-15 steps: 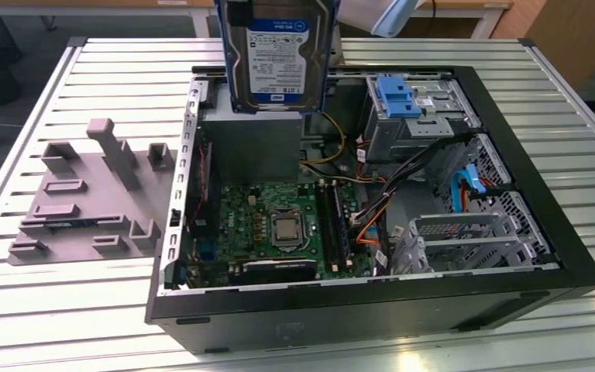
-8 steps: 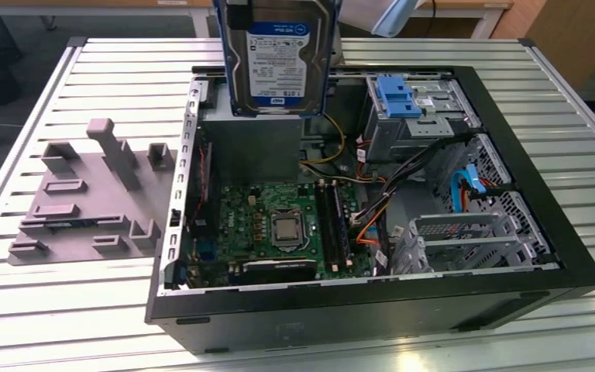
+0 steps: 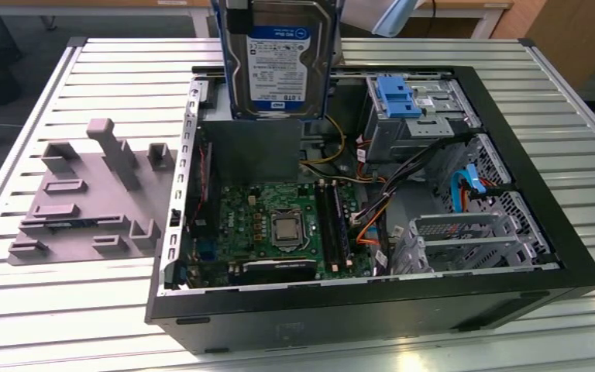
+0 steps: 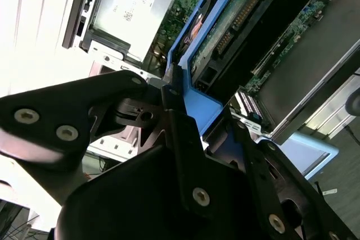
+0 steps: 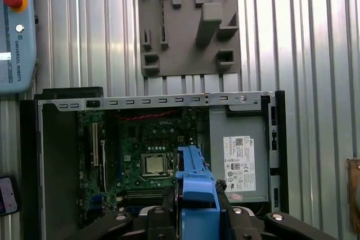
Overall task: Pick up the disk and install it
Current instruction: 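Pick up the disk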
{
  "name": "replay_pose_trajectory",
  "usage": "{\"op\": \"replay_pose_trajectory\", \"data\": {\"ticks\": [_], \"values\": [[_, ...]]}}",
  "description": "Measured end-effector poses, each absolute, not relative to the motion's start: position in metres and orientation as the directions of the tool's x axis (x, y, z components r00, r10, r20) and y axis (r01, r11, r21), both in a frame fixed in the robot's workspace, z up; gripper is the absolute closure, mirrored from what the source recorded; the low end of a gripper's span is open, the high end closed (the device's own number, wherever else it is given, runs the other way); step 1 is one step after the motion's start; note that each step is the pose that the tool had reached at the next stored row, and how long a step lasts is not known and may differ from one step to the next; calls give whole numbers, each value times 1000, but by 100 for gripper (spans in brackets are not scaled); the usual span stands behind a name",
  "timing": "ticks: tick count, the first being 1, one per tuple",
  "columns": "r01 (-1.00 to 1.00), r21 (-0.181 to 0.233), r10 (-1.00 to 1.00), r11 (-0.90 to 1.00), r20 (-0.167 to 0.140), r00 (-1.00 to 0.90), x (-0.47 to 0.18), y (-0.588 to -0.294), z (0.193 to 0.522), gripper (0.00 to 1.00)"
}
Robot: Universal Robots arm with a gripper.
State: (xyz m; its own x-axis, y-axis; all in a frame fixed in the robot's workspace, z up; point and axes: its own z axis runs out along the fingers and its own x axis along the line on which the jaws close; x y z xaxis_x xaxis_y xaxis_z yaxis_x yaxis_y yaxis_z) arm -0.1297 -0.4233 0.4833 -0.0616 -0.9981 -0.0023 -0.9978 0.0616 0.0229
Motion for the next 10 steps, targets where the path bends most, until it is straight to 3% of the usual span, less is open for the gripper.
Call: {"op": "replay_pose_trajectory", "data": {"ticks": [10], "values": [[-998, 23, -998, 66, -2, -66, -130, -433, 483, 64]]}}
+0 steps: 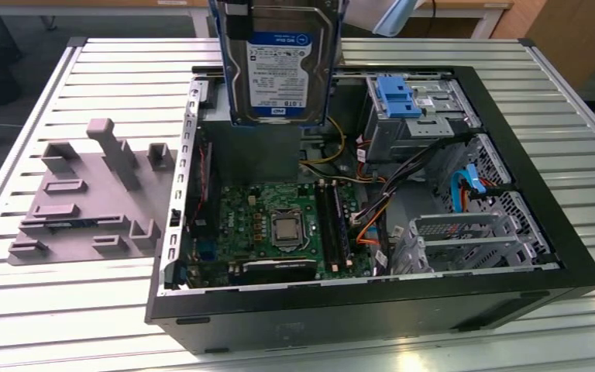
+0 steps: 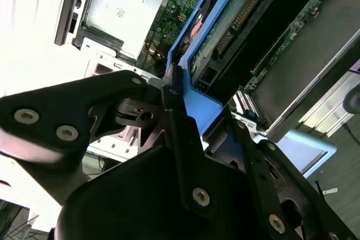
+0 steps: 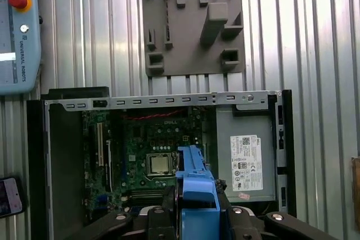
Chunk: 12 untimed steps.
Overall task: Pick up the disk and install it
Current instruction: 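Pick up the disk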
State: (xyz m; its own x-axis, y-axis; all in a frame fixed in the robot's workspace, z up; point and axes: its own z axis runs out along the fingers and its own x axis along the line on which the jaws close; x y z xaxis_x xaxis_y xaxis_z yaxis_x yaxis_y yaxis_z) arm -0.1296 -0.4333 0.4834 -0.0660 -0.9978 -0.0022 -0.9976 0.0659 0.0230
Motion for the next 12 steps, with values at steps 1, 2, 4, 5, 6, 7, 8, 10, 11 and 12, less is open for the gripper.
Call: {"op": "replay_pose_trajectory", "data": {"ticks": [1, 2, 4, 5, 6, 7, 8, 10, 11, 12], "values": [[-998, 23, -998, 66, -2, -66, -130, -434, 483, 64], [-998, 23, -998, 67, -2, -67, -130, -435, 483, 64], [-997, 23, -998, 68, -2, -68, -129, -437, 483, 64], [-997, 23, -998, 68, -2, -68, -129, -438, 483, 64], [-997, 23, -998, 68, -2, -68, -129, -439, 483, 64], [-997, 23, -998, 69, -2, -69, -129, -440, 483, 64], [-997, 23, -998, 69, -2, -69, -129, -440, 483, 64], [-997, 23, -998, 70, -2, -70, -129, -442, 483, 64], [-997, 23, -998, 70, -2, -70, -129, -443, 483, 64], [-997, 23, -998, 70, -2, -70, -129, -444, 483, 64]]}}
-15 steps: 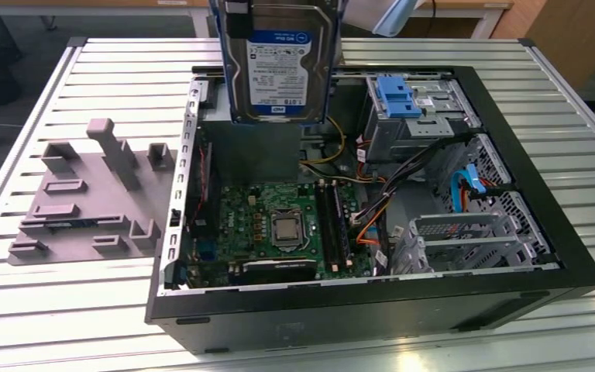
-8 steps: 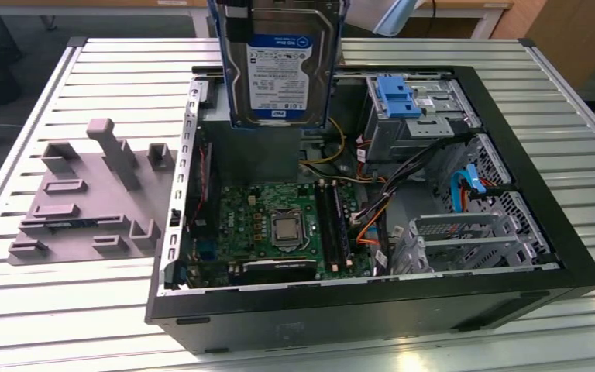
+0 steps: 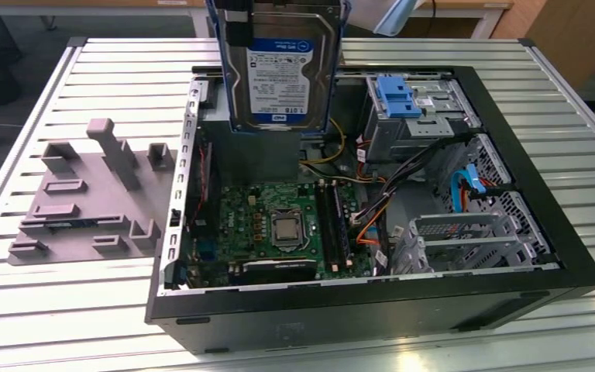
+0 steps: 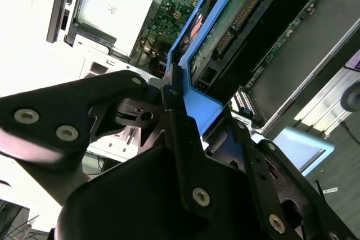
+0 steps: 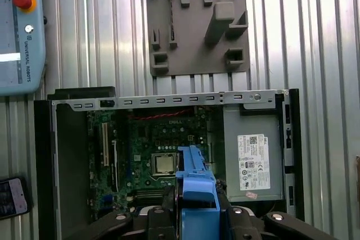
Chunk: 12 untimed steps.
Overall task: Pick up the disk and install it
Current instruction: 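Pick up the disk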
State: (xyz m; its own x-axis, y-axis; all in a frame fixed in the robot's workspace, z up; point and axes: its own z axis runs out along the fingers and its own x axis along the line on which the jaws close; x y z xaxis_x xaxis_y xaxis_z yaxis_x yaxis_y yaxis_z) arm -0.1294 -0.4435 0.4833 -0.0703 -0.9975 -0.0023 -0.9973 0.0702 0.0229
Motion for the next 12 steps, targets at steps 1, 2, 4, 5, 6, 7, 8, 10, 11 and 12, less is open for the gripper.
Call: {"op": "replay_pose_trajectory", "data": {"ticks": [1, 2, 4, 5, 6, 7, 8, 10, 11, 12], "values": [[-997, 23, -998, 70, -2, -71, -129, -444, 483, 64], [-997, 23, -997, 71, -2, -71, -129, -445, 483, 64], [-997, 23, -997, 71, -2, -71, -129, -446, 483, 64], [-997, 23, -997, 71, -2, -71, -129, -447, 483, 64], [-997, 23, -997, 71, -2, -72, -129, -448, 483, 64], [-997, 23, -997, 72, -2, -72, -129, -448, 483, 64], [-997, 23, -997, 72, -2, -72, -129, -448, 483, 64], [-997, 23, -997, 72, -2, -72, -129, -449, 483, 64], [-997, 23, -997, 72, -2, -72, -128, -449, 483, 64], [-997, 23, -997, 72, -2, -72, -127, -449, 483, 64]]}}
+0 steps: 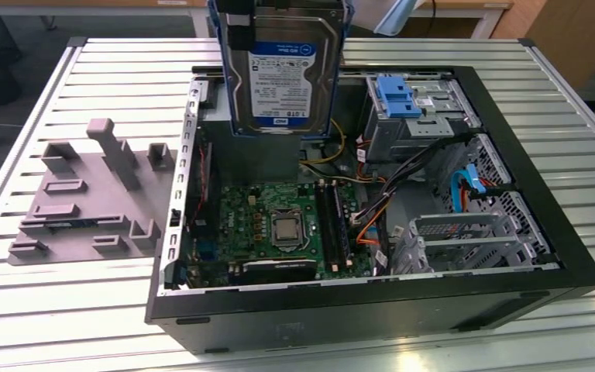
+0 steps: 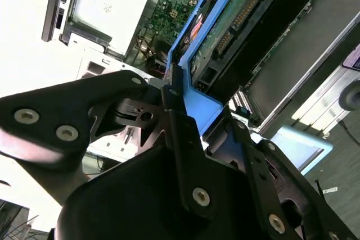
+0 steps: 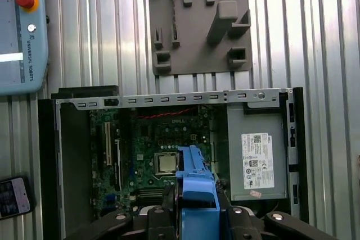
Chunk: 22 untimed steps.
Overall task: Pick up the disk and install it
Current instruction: 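Pick up the disk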
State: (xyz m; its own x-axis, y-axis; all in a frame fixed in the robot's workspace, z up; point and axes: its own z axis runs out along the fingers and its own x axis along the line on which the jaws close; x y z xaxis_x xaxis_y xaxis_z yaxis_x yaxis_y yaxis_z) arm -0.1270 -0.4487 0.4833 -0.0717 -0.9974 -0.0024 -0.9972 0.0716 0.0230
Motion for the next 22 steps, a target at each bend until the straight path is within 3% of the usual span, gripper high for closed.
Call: {"op": "replay_pose_trajectory", "data": {"ticks": [22], "values": [[-997, 23, -998, 70, -2, -70, -94, -449, 483, 64]]}}
